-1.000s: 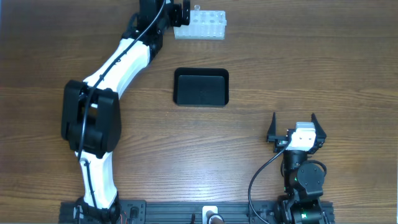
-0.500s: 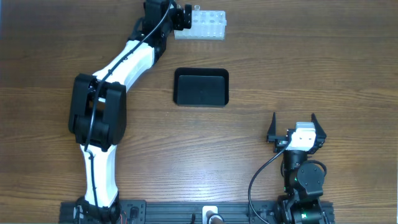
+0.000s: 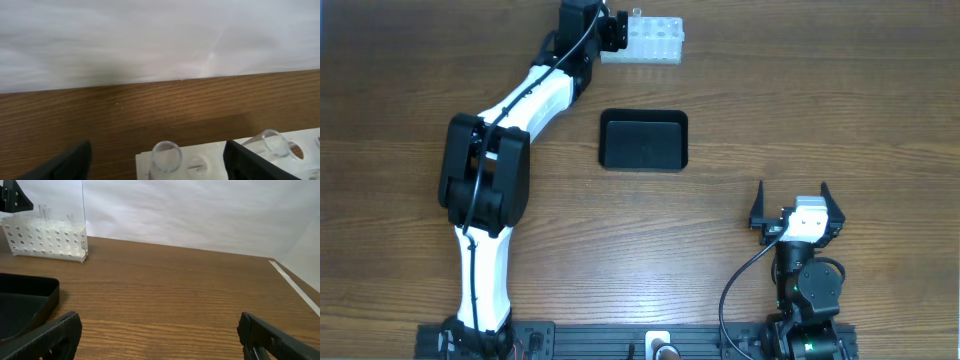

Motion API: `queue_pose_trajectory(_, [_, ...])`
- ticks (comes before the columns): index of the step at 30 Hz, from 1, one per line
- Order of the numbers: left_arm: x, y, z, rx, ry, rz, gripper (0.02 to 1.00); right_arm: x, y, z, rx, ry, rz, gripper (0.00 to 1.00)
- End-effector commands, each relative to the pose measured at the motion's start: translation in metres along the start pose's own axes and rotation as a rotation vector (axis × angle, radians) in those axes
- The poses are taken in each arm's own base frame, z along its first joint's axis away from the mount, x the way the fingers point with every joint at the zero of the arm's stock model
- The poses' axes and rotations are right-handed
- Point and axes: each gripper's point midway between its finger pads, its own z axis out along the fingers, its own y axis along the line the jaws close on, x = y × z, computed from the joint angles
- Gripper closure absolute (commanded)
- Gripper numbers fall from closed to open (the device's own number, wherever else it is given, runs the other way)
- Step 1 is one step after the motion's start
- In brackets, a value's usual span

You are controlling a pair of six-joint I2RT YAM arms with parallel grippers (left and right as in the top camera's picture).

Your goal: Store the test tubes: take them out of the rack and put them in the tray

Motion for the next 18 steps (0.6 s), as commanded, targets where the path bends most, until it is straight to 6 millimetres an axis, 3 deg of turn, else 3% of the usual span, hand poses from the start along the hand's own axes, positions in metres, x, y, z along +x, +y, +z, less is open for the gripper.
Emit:
queue_pose_trajectory(1, [0.0,-0.0046,0.0095,0.002,-0.025,-0.006,0.233,0.0016,0.0008,-0.0002,-0.001,-0.001,-0.005,0.009])
queue_pose_trajectory(18, [0.0052,-0.0016,0.0158,-0.021,-0.037,-0.006,0.465,0.0016,0.0008,-0.0002,-0.001,-0.001,-0.005,0.009])
